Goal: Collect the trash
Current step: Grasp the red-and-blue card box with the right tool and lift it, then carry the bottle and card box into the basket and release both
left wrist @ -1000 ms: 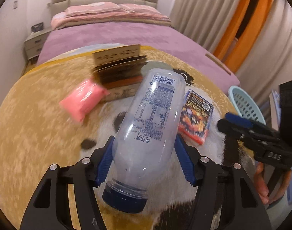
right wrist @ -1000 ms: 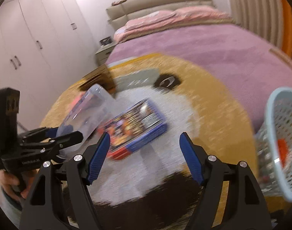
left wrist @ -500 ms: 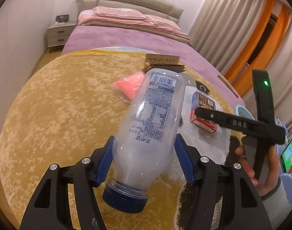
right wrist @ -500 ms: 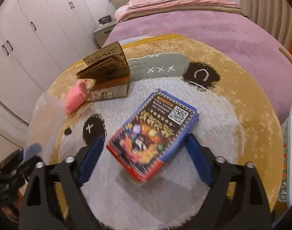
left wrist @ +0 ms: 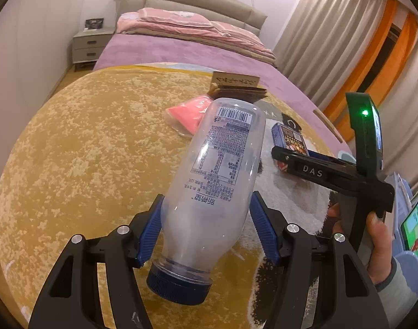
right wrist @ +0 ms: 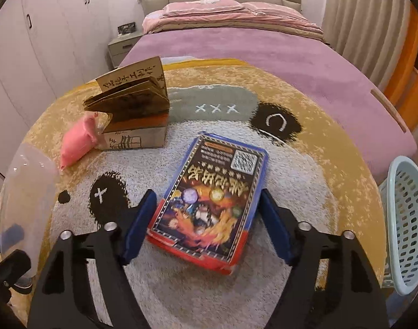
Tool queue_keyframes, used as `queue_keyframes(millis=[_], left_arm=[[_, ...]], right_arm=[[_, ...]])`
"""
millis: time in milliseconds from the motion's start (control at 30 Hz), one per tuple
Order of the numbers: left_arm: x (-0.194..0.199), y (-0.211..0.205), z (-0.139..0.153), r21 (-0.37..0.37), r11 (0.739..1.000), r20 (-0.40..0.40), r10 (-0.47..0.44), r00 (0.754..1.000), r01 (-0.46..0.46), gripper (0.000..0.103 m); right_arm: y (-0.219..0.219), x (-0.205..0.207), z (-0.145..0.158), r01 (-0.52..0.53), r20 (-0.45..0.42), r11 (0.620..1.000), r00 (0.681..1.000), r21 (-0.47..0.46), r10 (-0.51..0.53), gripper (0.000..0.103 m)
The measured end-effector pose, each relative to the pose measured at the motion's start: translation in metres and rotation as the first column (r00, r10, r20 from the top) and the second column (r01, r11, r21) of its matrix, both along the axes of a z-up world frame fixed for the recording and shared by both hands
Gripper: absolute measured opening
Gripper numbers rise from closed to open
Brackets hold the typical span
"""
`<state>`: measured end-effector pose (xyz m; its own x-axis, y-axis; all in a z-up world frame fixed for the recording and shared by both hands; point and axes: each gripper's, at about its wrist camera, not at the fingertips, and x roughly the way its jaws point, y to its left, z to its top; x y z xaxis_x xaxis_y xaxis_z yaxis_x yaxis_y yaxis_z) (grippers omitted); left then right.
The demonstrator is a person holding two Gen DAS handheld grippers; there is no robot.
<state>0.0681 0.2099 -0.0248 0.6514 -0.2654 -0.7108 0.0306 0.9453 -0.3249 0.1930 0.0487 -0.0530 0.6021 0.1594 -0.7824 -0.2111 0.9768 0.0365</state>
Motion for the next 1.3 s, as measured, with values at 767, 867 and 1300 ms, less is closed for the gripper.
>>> queue_keyframes(millis=[767, 867, 1300], left_arm=[[0.046, -0.169, 0.044, 0.073, 0.958, 0.081, -0.284, 0.955, 0.278, 0.060], [0.060, -0.202, 0.051, 0.074, 0.943, 0.087, -0.330, 0.940, 0.324, 0.060], [0.109, -0.337, 0.054, 0.064, 0.870, 0.075, -0.493, 0.867, 0.490, 0.060]], right_arm=[[-0.191, -0.062, 0.078, 0.202, 0.190, 0.962, 0.953, 0.185, -0.236, 0.063], [-0.226, -0.067, 0.085, 0.255, 0.206, 0.946, 0.933, 0.201, -0.295, 0.063], [-0.344, -0.062, 0.068, 0.465, 0.131, 0.852, 0.854, 0.241, -0.503, 0.063]])
